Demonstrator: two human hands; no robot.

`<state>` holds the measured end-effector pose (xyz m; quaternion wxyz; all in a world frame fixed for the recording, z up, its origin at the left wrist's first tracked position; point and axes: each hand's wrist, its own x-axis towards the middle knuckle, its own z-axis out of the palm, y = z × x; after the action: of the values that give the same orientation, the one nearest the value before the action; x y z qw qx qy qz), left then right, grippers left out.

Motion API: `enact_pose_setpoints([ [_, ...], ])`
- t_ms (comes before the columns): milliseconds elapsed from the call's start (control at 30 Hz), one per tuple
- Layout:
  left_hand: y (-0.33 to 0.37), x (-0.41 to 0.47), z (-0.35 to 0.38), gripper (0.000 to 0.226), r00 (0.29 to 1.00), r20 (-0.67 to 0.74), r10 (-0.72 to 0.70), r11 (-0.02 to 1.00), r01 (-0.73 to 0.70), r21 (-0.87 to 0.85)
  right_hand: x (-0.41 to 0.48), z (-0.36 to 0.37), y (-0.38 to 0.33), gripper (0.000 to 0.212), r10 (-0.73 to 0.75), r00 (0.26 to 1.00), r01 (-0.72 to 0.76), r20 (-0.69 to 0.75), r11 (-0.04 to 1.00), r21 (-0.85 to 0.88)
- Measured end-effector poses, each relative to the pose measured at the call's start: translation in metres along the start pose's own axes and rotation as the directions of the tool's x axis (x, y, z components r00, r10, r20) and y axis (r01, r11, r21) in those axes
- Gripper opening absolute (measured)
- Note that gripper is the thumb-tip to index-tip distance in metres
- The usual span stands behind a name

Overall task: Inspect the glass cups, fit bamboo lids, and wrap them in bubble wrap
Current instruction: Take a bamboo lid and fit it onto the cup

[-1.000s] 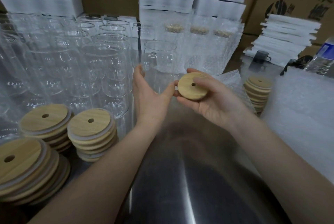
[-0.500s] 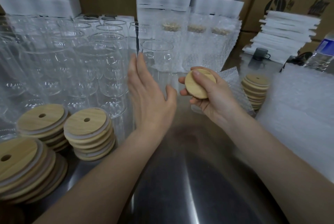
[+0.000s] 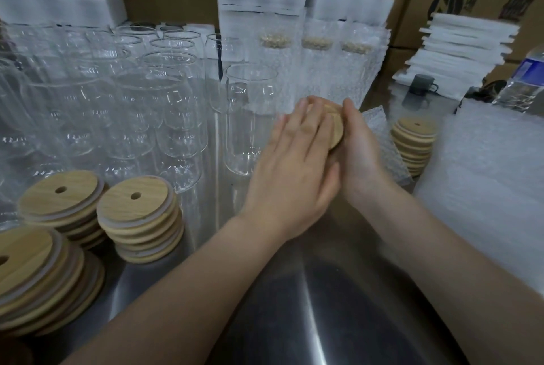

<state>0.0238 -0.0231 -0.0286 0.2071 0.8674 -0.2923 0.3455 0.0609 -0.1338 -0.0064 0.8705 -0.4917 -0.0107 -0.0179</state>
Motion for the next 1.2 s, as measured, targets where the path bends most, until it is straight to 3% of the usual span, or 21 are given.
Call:
enact_pose_setpoints([
  [100, 0.003, -0.001, 0.005, 0.066, 0.99, 0.135, -0.038, 0.999, 0.037, 0.011, -0.003, 0.0, 0.001, 0.053, -0.052, 0.998, 0.055, 0.03, 0.993, -0.105],
  [300, 0.002, -0.002, 0.007, 0.067, 0.985, 0.171, 0.004, 0.999, -0.012, 0.048, -0.005, 0.001, -0.004, 0.058, -0.06, 0.998, 0.061, 0.014, 0.984, -0.17],
  [567, 0.01, -0.005, 0.009, 0.07, 0.974, 0.199, 0.108, 0.99, -0.124, 0.067, -0.003, 0.0, -0.017, 0.056, 0.029, 0.999, -0.028, -0.021, 0.998, 0.052],
  [867, 0.004, -0.003, 0.006, 0.074, 0.992, 0.129, 0.01, 0.994, -0.023, 0.104, -0.005, 0.002, -0.019, 0.043, 0.04, 0.993, -0.066, 0.108, 0.968, 0.242],
  [933, 0.003, -0.002, 0.007, 0.075, 0.995, 0.102, -0.004, 0.999, -0.001, 0.05, -0.005, 0.002, -0.02, 0.045, 0.048, 0.988, -0.082, 0.144, 0.966, 0.245],
  [1067, 0.003, -0.001, 0.007, 0.079, 0.998, 0.02, -0.055, 0.993, 0.057, -0.1, -0.003, 0.0, -0.015, 0.029, 0.081, 0.987, -0.108, 0.142, 0.975, 0.197],
  [1200, -0.003, -0.001, 0.006, 0.075, 0.995, 0.007, -0.099, 0.988, 0.099, -0.117, -0.002, 0.002, -0.011, 0.059, 0.045, 0.986, -0.055, 0.162, 0.997, 0.061],
])
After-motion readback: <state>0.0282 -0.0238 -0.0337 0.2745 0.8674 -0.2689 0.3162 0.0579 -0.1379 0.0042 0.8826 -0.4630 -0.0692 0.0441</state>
